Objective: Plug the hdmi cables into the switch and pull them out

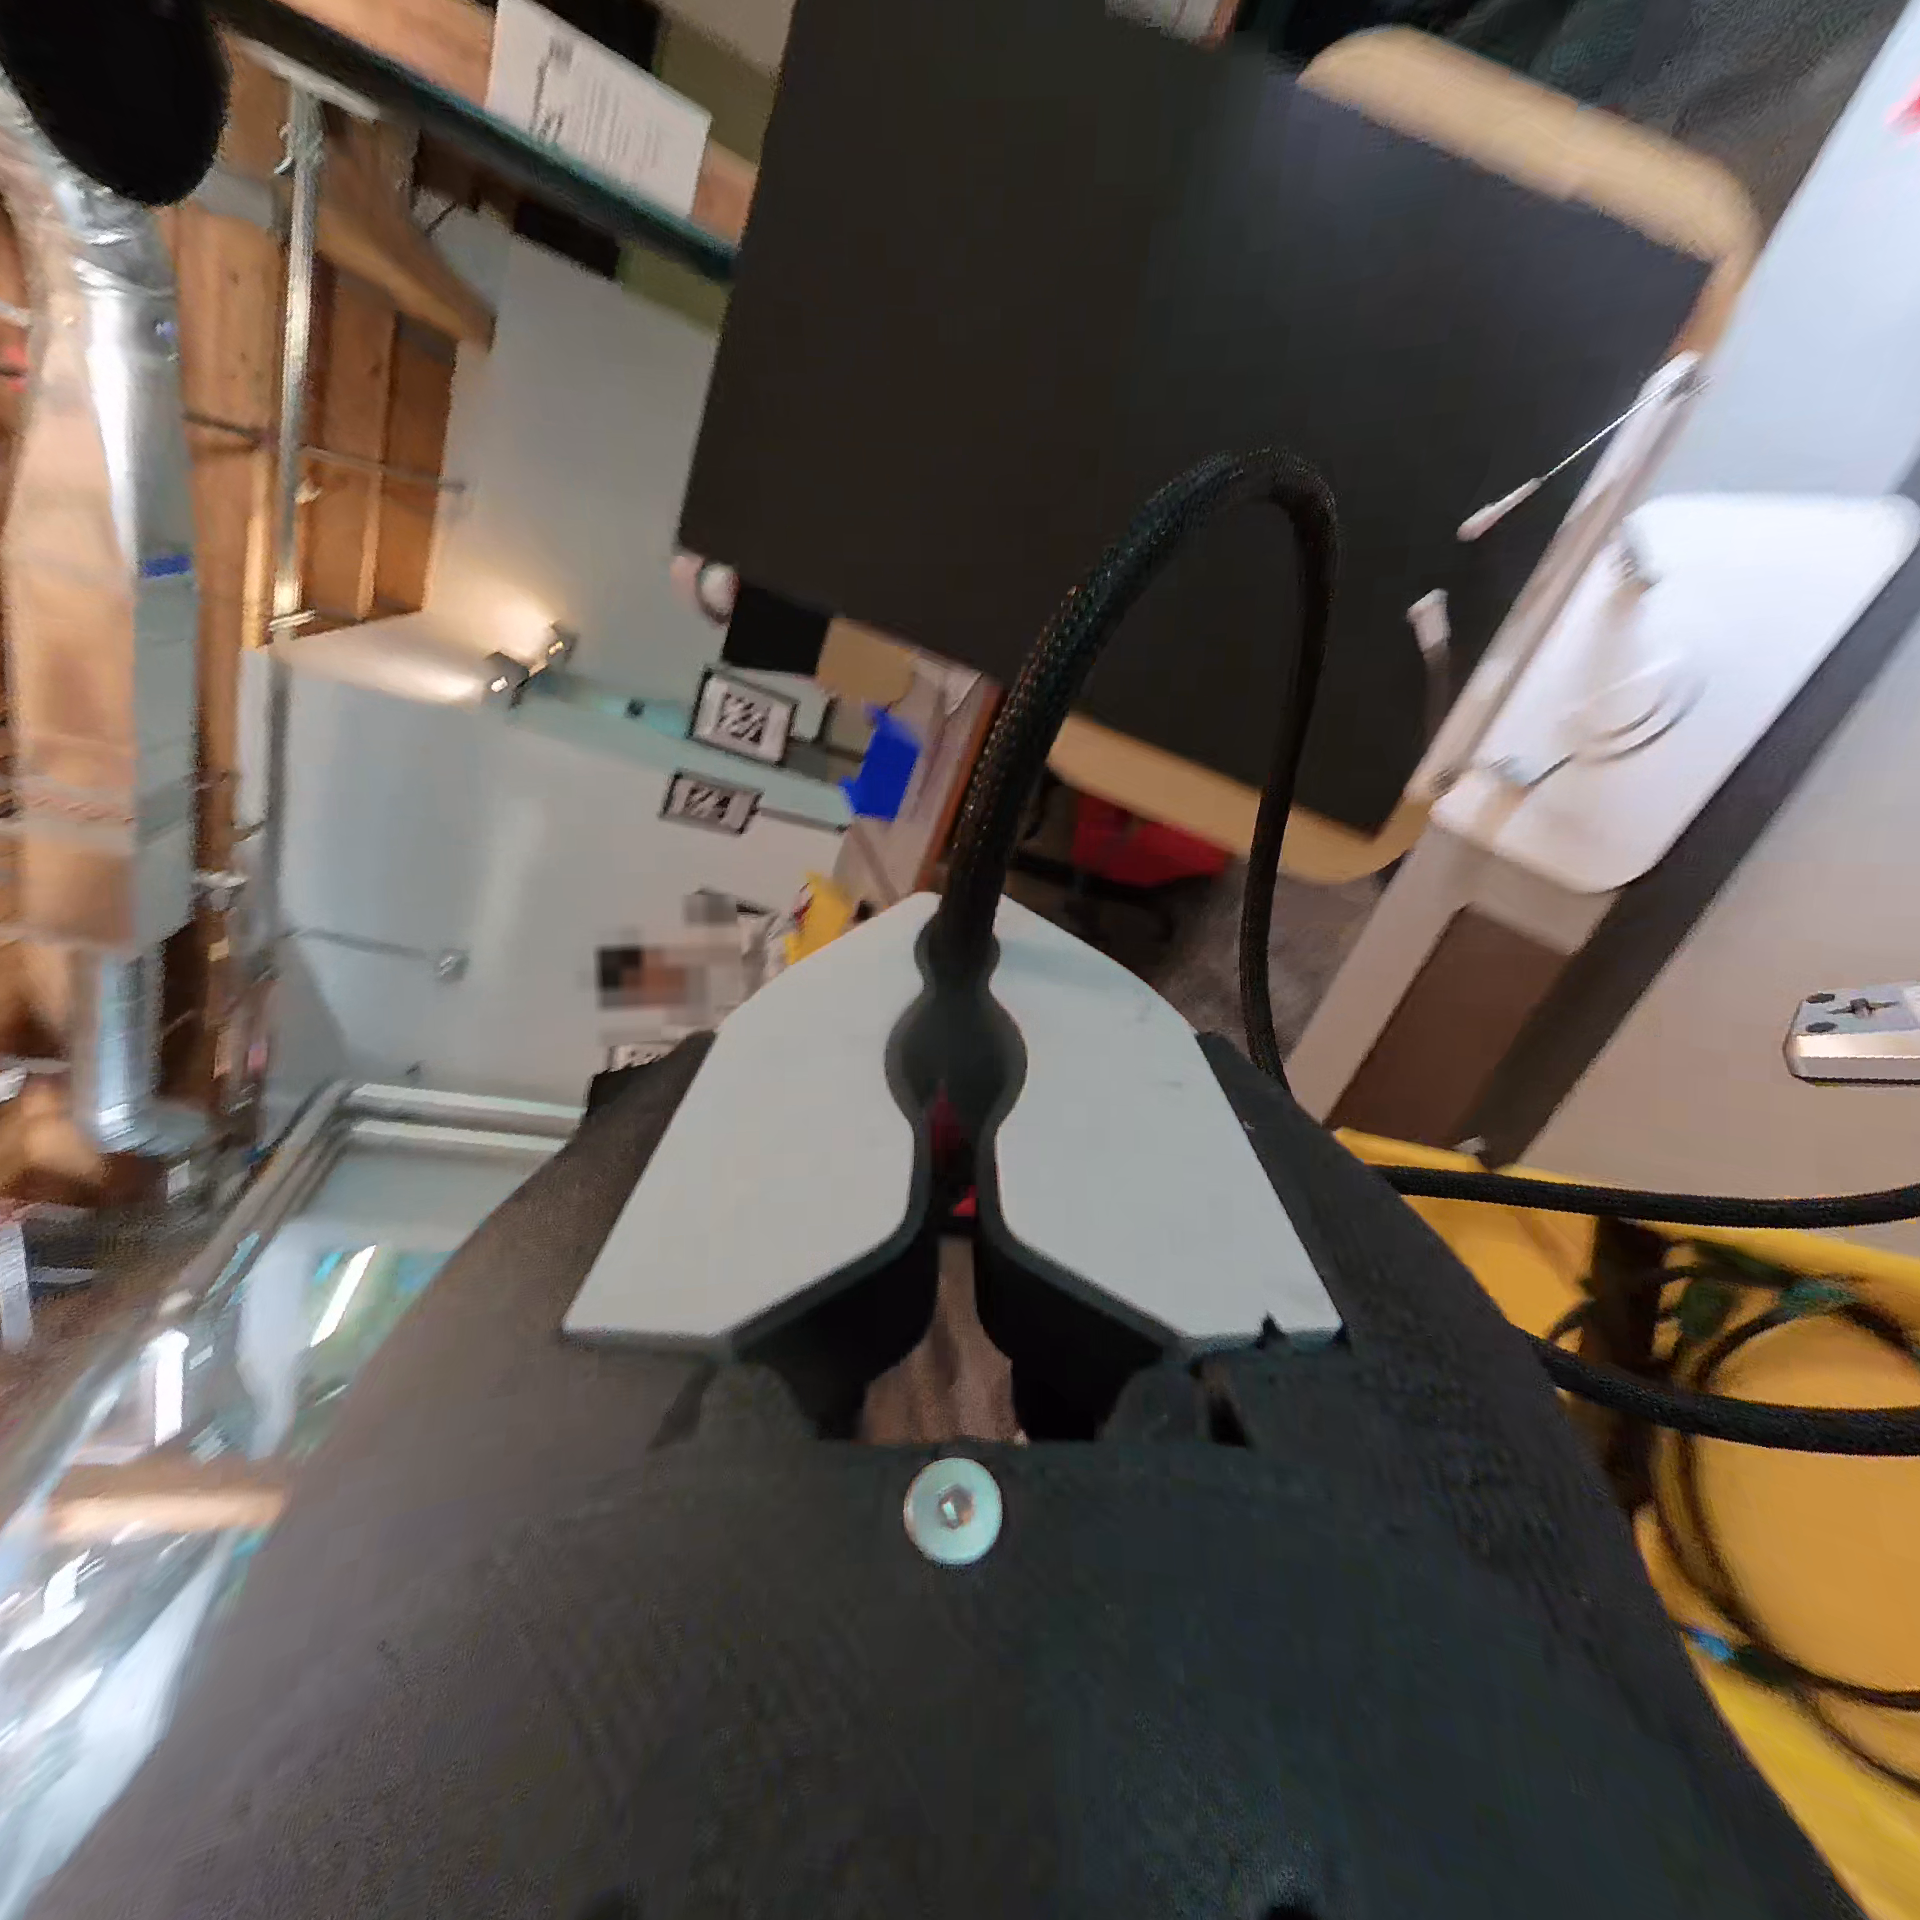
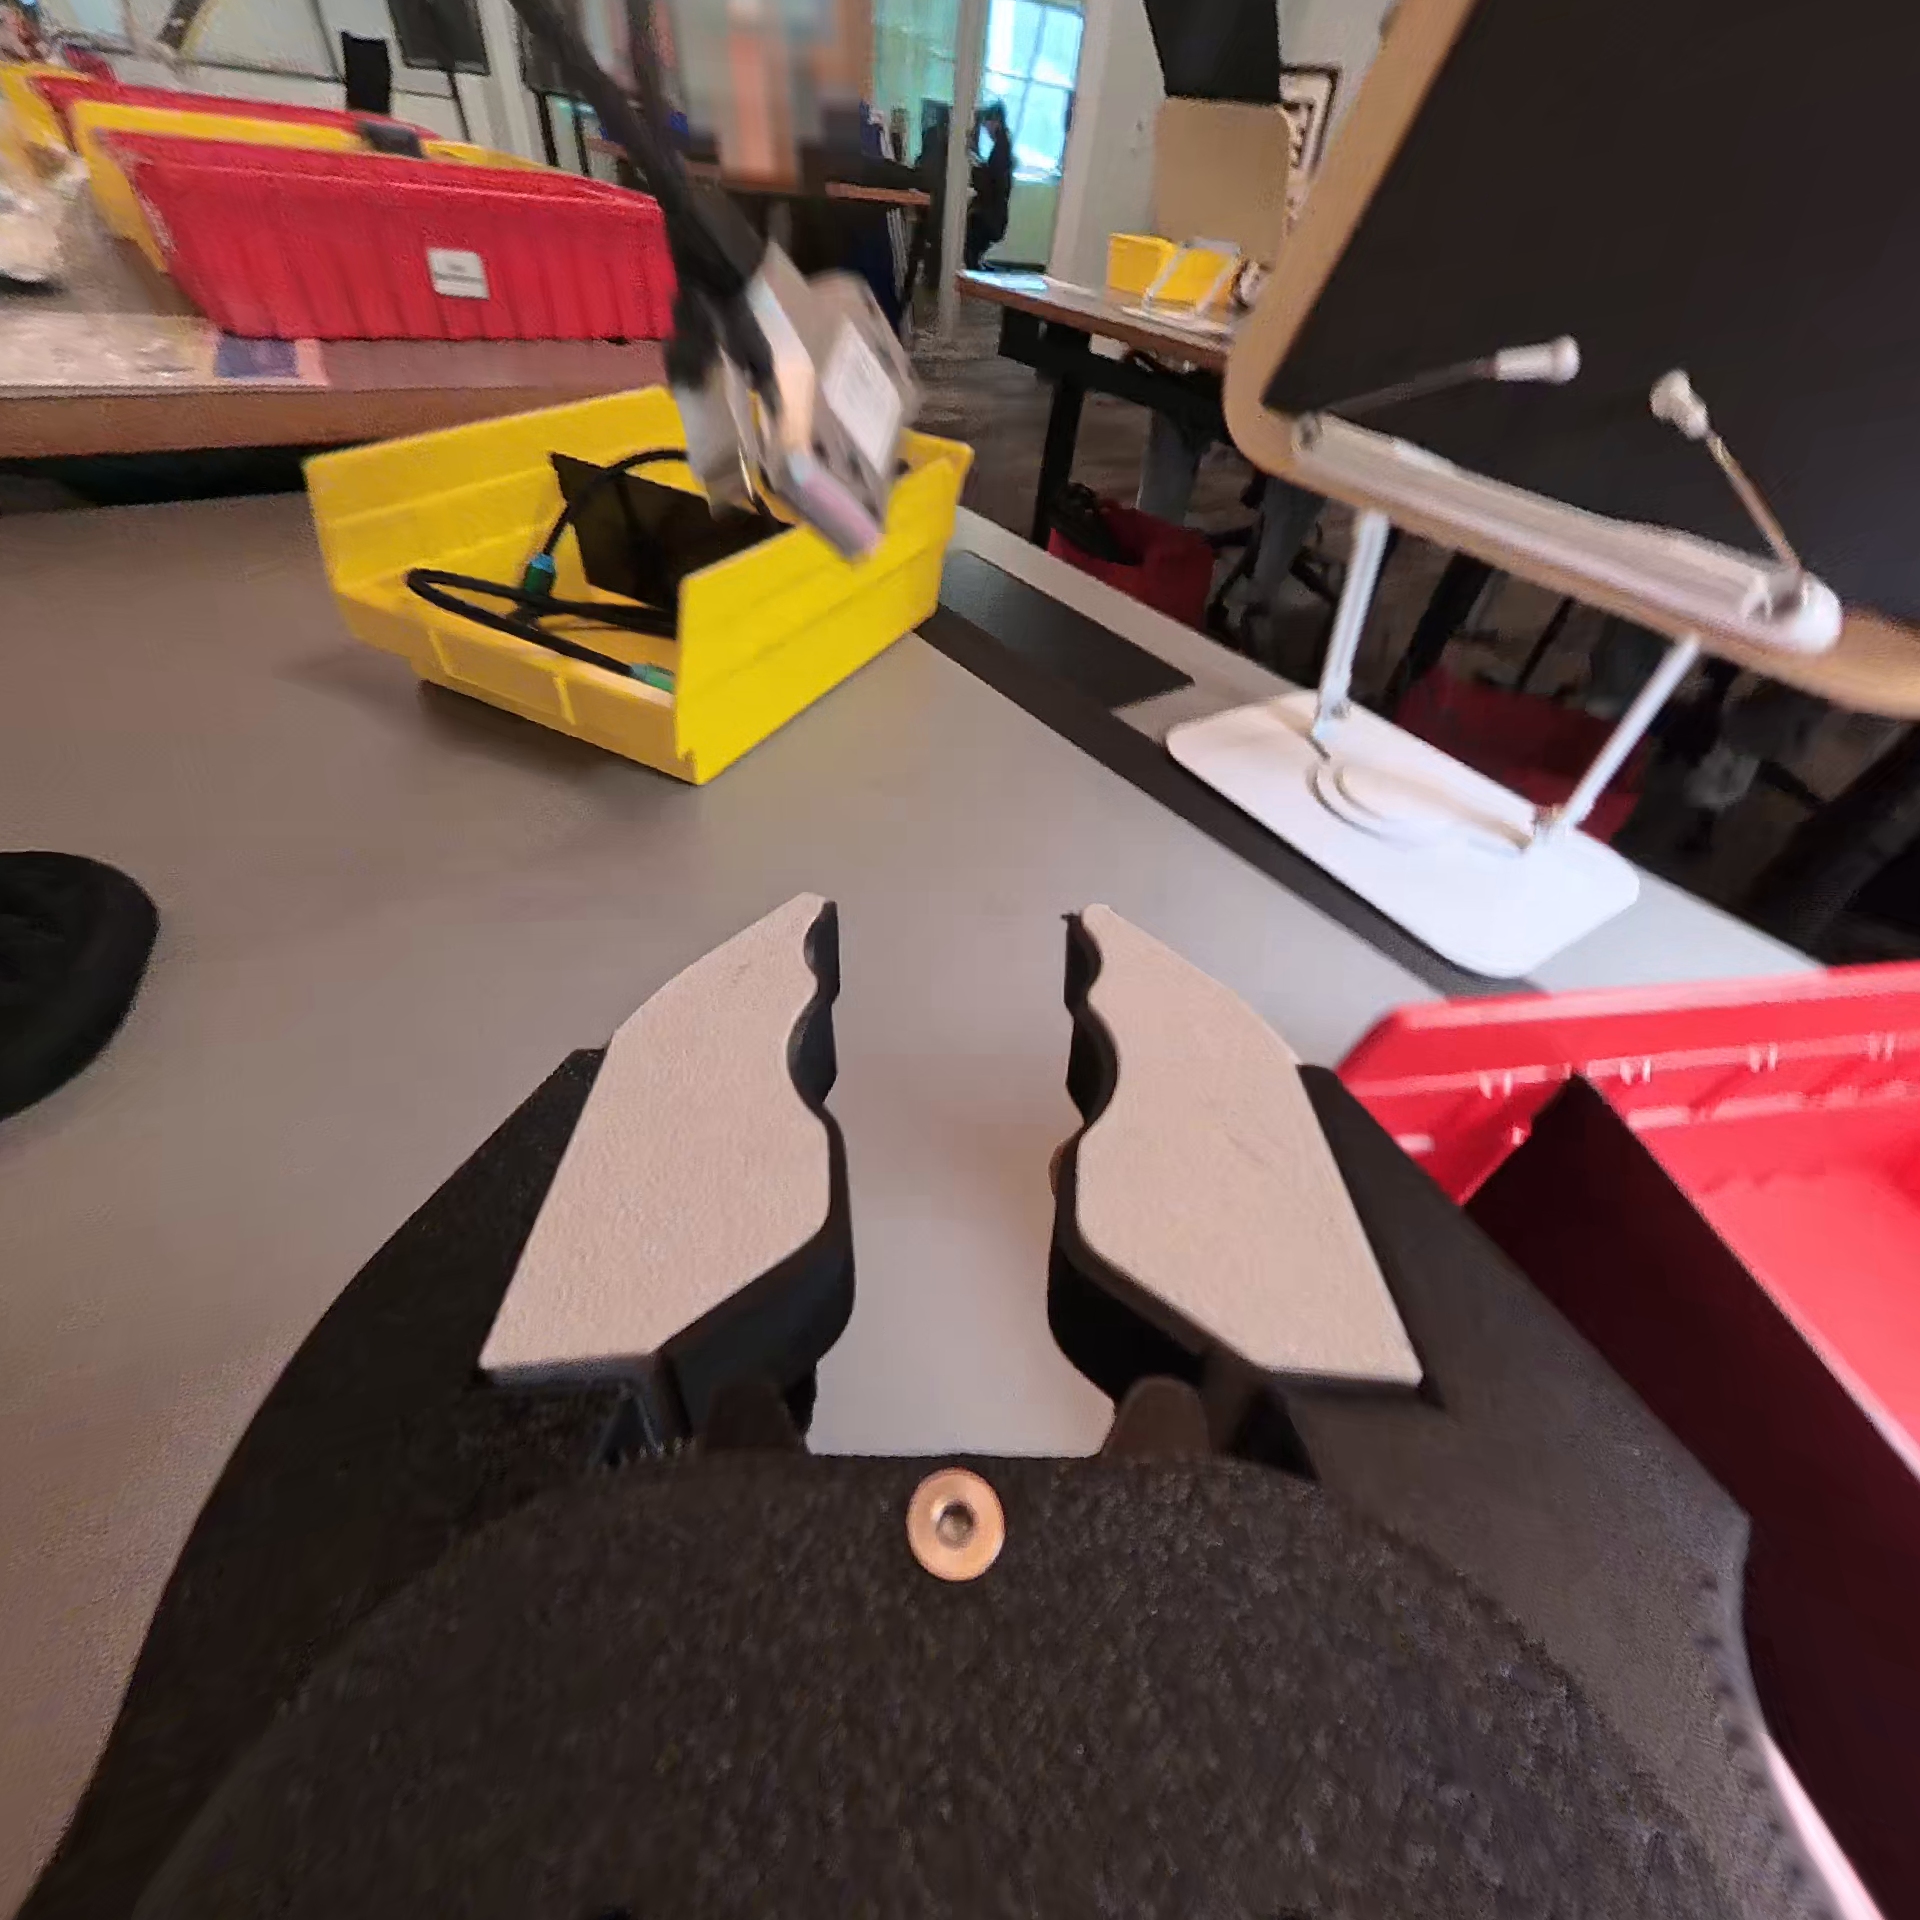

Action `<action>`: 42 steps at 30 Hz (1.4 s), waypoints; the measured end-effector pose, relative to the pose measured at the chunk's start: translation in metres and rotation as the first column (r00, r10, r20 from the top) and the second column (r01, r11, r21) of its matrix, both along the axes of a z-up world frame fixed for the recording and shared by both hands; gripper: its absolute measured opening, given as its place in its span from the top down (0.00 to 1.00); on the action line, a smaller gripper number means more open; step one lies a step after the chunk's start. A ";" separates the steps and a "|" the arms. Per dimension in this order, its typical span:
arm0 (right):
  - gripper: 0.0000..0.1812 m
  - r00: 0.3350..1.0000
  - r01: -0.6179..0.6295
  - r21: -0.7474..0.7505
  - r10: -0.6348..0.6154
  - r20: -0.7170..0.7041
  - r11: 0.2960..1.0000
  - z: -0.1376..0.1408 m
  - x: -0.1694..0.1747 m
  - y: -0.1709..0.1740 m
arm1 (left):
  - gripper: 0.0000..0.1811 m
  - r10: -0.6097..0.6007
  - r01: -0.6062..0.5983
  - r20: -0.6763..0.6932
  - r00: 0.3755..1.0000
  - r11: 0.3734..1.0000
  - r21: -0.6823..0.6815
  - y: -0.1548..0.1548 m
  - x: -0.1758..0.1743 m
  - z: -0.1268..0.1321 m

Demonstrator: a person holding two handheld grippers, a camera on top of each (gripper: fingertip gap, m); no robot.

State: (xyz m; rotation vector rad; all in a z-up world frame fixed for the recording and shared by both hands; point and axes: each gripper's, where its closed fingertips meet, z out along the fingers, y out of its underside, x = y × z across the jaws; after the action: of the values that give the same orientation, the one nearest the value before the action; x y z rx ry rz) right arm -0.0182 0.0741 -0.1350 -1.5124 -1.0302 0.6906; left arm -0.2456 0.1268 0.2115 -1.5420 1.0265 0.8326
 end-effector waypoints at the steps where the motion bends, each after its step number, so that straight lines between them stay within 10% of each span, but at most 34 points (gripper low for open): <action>1: 0.77 1.000 -0.027 0.023 0.027 0.013 0.999 0.010 -0.006 -0.007 | 0.99 -0.035 0.036 0.031 0.999 0.999 -0.022 -0.001 0.016 -0.009; 6: 0.73 0.966 -0.122 0.152 0.082 0.245 0.981 0.031 -0.040 -0.031 | 1.00 -0.177 0.197 0.153 0.972 0.973 -0.124 -0.012 0.097 -0.052; 11: 0.84 0.826 -0.216 0.119 0.117 0.552 0.969 -0.022 -0.063 -0.042 | 0.99 -0.244 0.293 0.233 0.941 0.933 -0.207 -0.021 0.156 -0.077; 20: 0.95 0.872 -0.278 0.073 0.220 0.437 0.958 -0.010 -0.065 -0.049 | 0.96 -0.245 0.355 0.329 0.912 0.873 -0.335 -0.005 0.161 -0.115; 25: 0.96 0.906 -0.332 -0.009 0.322 0.275 0.943 0.022 -0.057 -0.053 | 0.80 -0.251 0.480 0.610 0.752 0.842 -0.246 -0.011 0.140 -0.099; 30: 0.96 0.923 -0.367 -0.085 0.374 0.092 0.926 0.049 -0.042 -0.041 | 0.80 -0.395 0.592 0.813 0.429 0.802 0.077 -0.055 0.105 -0.071; 35: 0.96 0.887 -0.462 -0.192 0.443 -0.132 0.866 0.079 -0.031 -0.035 | 0.76 -0.260 0.741 0.930 0.261 0.671 -0.020 -0.064 0.118 -0.177; 42: 0.97 0.731 -0.678 -0.203 0.620 -0.287 0.706 0.102 -0.036 -0.074 | 0.67 -0.073 0.958 0.982 0.177 0.240 -0.155 -0.086 0.180 -0.298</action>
State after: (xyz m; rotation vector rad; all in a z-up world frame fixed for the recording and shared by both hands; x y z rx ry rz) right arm -0.0538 0.0004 -0.0329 -1.2614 -1.3652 1.5354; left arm -0.0660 0.0406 -0.0866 -1.6001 1.1089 -1.3079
